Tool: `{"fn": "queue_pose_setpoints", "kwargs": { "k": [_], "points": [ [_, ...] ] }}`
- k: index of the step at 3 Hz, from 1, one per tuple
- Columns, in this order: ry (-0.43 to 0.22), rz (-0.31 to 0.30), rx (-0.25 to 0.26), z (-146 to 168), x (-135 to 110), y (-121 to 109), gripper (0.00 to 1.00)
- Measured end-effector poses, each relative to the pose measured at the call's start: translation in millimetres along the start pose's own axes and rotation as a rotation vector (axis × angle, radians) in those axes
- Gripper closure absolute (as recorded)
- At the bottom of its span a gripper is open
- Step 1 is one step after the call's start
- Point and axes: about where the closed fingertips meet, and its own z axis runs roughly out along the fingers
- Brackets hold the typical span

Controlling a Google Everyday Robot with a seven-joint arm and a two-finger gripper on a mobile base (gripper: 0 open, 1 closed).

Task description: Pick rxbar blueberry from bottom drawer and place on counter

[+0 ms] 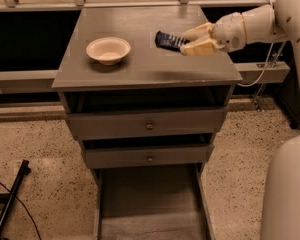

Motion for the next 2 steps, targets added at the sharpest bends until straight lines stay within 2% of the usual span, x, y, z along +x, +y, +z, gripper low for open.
{"fn": "queue_pose_setpoints", "kwargs": {
  "k": [1, 2],
  "points": [
    [-0.065, 0.061, 0.167, -21.9, -2.9, -39.5, 0.82],
    [-0.051, 0.15, 0.298, -30.5, 12.7, -69.4, 0.58]
  ]
}}
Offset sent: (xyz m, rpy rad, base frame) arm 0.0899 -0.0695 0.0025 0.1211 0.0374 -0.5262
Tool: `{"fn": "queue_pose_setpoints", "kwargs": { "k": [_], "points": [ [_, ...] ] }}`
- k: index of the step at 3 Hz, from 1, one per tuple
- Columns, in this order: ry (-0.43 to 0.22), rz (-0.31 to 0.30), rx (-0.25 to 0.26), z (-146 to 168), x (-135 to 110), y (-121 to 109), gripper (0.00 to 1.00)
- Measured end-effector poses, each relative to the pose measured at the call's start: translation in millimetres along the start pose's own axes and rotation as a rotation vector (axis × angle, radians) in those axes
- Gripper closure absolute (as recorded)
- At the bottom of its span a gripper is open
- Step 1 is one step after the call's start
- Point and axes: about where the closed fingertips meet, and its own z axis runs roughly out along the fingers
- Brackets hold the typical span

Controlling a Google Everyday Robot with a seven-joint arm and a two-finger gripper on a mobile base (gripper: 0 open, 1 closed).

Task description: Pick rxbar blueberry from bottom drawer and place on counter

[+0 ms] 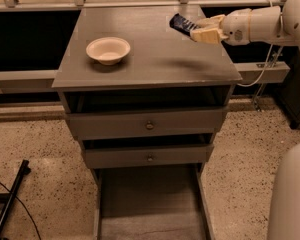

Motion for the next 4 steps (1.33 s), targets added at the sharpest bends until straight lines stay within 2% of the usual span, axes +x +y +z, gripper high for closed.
{"fn": "queue_pose_setpoints", "kwargs": {
  "k": [1, 2, 3, 4],
  "points": [
    [-0.006, 0.016, 0.027, 4.2, -0.3, -6.7, 0.35],
    [-0.005, 0.014, 0.02, 5.2, -0.1, -5.1, 0.12],
    [-0.005, 0.014, 0.02, 5.2, -0.1, -5.1, 0.0],
    [-0.005, 0.014, 0.02, 5.2, -0.1, -5.1, 0.0]
  ]
}}
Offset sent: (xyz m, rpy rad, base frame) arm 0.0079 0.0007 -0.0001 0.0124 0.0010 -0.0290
